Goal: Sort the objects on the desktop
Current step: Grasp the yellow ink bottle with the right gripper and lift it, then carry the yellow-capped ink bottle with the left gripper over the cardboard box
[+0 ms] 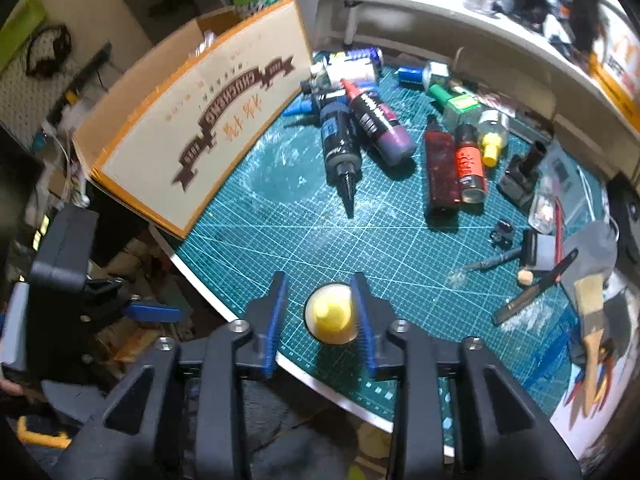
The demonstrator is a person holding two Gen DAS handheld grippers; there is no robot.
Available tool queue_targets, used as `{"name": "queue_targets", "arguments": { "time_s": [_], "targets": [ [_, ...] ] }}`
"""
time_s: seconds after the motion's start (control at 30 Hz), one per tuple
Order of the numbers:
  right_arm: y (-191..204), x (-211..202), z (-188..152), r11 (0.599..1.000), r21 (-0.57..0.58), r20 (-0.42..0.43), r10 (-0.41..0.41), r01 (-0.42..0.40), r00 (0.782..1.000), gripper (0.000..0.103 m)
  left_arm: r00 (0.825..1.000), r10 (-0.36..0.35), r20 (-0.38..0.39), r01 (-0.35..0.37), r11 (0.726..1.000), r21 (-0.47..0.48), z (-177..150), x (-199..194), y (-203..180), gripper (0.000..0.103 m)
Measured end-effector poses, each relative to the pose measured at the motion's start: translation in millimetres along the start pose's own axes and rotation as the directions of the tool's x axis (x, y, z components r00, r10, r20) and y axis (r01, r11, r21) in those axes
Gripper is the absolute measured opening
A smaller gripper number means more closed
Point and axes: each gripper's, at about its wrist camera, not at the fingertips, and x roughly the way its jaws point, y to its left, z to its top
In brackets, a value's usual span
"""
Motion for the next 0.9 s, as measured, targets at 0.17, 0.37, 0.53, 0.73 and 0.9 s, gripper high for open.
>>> {"name": "queue_targets", "arguments": {
  "time_s": [0.17,0.37,0.53,0.73,0.9],
  "targets": [
    [-34.3,-43.3,-25.9,0.989,0.141,0.085,0.037,-0.049,0.996,0.056,0.981,-0.031,0.191,0.019,0.998,0.062,3.3,-9.7,-22.9,0.090],
    [-93.6,-54.7,-103.4,0.942,0.334,0.062,0.022,-0.041,0.998,0.060,0.776,0.095,0.623,-0.231,0.963,0.141,-11.6,-27.4,-76.1,0.090],
    [-116.4,-56.4,-136.7,0.928,0.371,0.027,0.027,-0.035,0.999,0.060,0.586,0.139,0.798,-0.274,0.961,0.033,-8.7,-26.8,-91.9,0.090],
    [-135.0,-57.7,-150.1,0.943,0.332,-0.019,0.029,-0.021,0.999,0.060,0.539,0.200,0.818,-0.222,0.971,-0.091,9.6,-8.8,-97.7,0.044],
    [-147.3,-57.2,-153.7,0.951,0.310,-0.044,0.042,-0.026,0.998,0.060,0.602,0.194,0.775,-0.198,0.976,-0.090,19.0,2.6,-99.2,0.017]
  ]
}}
